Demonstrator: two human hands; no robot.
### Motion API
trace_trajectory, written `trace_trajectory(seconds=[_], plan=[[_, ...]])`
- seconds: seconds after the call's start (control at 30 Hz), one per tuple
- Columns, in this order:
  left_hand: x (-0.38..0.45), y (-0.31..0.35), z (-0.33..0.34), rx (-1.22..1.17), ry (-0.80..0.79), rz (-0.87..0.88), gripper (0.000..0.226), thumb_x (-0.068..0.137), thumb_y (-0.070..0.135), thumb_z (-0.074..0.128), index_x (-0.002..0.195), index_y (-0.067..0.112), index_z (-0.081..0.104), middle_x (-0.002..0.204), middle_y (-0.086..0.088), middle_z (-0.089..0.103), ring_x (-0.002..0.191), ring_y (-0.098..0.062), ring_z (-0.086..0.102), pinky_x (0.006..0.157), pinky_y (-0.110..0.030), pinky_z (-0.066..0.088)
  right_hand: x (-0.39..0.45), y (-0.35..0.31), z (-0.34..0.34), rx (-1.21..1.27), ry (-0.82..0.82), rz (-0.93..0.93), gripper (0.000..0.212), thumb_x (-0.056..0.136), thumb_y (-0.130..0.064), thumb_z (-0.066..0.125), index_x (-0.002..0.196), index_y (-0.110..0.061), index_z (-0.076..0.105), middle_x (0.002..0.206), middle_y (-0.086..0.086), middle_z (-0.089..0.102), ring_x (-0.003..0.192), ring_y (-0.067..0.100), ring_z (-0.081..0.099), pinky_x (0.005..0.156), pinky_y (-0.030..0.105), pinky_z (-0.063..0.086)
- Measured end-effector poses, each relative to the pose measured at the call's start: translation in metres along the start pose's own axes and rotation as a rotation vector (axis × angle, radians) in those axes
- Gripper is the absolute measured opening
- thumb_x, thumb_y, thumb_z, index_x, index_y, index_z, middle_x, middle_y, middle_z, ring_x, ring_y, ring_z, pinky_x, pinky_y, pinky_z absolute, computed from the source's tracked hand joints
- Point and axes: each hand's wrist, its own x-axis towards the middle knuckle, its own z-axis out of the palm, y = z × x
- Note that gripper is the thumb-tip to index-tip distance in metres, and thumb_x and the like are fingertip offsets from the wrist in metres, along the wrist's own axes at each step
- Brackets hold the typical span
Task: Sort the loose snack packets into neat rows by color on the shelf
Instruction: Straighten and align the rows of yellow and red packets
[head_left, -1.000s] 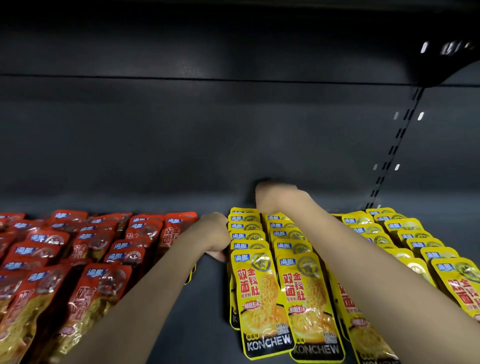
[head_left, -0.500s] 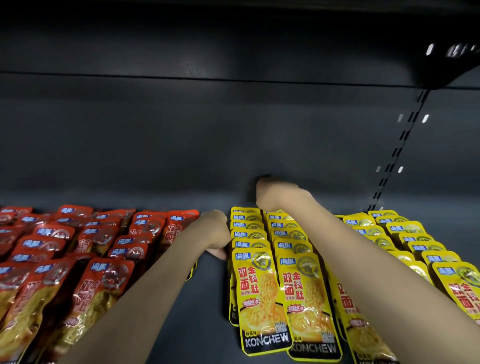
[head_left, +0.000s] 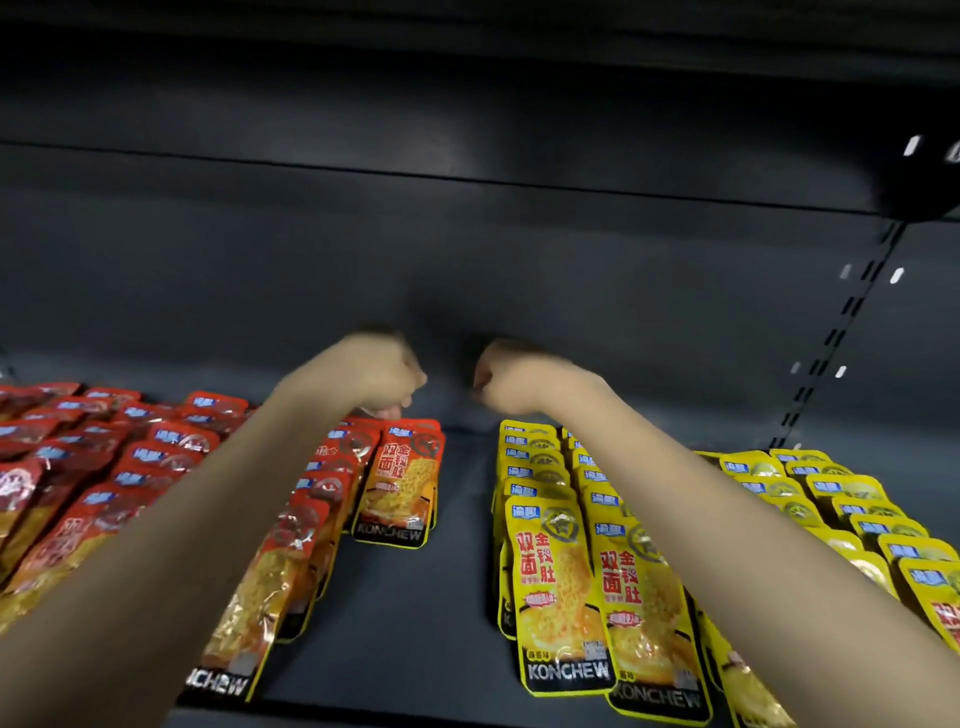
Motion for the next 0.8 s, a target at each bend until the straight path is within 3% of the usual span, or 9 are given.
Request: trace_trajectory(seconds=[0.07,0.23,0.33,0.43,0.53,0.63,0.73,0.8], plan=[[0.01,-0.014,-0.008,0.015,0.009,-0.001,0.028,0.099,0.024,0.047,0.088,0.005,0.064,0.062,-0.004,0.06,0.039,-0.006,0.049,0.036,-0.012,0.037,0.005,-0.01,0.003,-0.002,0.0,-0.004,0.022,0.083,-0.019,0.054,0.097,-0.014,0.07,0.094,0.007,0.068,0.085,0.027,0.064,0.068,0.026,0.049],[0.039,-0.048,-0.014,0.127,0.0,0.099,0.019,0.095,0.021,0.051,0.093,0.01,0.067,0.088,-0.006,0.069,0.059,-0.012,0.055,0.058,-0.024,0.043,0.017,-0.032,0.014,0.007,-0.063,0.007,0.021,0.084,-0.018,0.054,0.096,-0.013,0.07,0.098,0.006,0.069,0.088,0.025,0.063,0.076,0.031,0.055],[0.059,-0.066,-0.013,0.144,-0.032,0.192,0.02,0.092,0.015,0.053,0.073,0.018,0.061,0.079,-0.005,0.064,0.067,-0.017,0.054,0.064,-0.028,0.043,0.019,-0.045,0.018,-0.01,-0.128,0.022,0.025,0.086,-0.017,0.054,0.103,-0.01,0.07,0.106,0.008,0.068,0.094,0.026,0.063,0.08,0.031,0.054],[0.069,-0.073,-0.01,0.132,-0.098,0.271,0.027,0.086,0.003,0.049,0.062,0.014,0.058,0.066,-0.006,0.059,0.061,-0.021,0.053,0.061,-0.03,0.043,0.016,-0.052,0.021,-0.031,-0.206,0.074,0.029,0.089,-0.023,0.056,0.11,-0.008,0.068,0.111,0.01,0.067,0.1,0.027,0.062,0.08,0.03,0.05],[0.077,-0.076,-0.003,0.168,-0.153,0.355,0.018,0.089,0.008,0.052,0.081,0.012,0.067,0.073,-0.008,0.064,0.05,-0.015,0.057,0.058,-0.024,0.044,0.01,-0.054,0.025,-0.007,-0.229,0.142,0.031,0.089,-0.027,0.057,0.108,-0.006,0.068,0.106,0.01,0.069,0.093,0.026,0.064,0.071,0.028,0.05],[0.083,-0.078,0.008,0.198,-0.219,0.401,0.019,0.093,0.018,0.053,0.096,0.008,0.069,0.086,-0.015,0.072,0.051,-0.014,0.06,0.063,-0.024,0.049,0.0,-0.057,0.027,0.078,-0.223,0.226,0.029,0.087,-0.026,0.059,0.109,-0.008,0.068,0.094,0.009,0.069,0.07,0.022,0.061,0.053,0.022,0.045],[0.086,-0.079,0.015,0.228,-0.277,0.414,0.021,0.095,0.02,0.052,0.094,0.007,0.069,0.08,-0.015,0.071,0.051,-0.013,0.059,0.058,-0.023,0.046,-0.007,-0.06,0.032,0.123,-0.169,0.258,0.033,0.084,-0.031,0.064,0.109,-0.01,0.068,0.107,0.009,0.069,0.095,0.023,0.064,0.074,0.027,0.051],[0.088,-0.08,0.016,0.232,-0.274,0.436,0.018,0.093,0.019,0.053,0.088,0.014,0.07,0.086,-0.008,0.073,0.057,-0.01,0.06,0.058,-0.022,0.045,-0.009,-0.063,0.035,0.146,-0.147,0.272,0.037,0.079,-0.034,0.069,0.108,-0.01,0.068,0.108,0.008,0.068,0.101,0.023,0.062,0.082,0.03,0.051]])
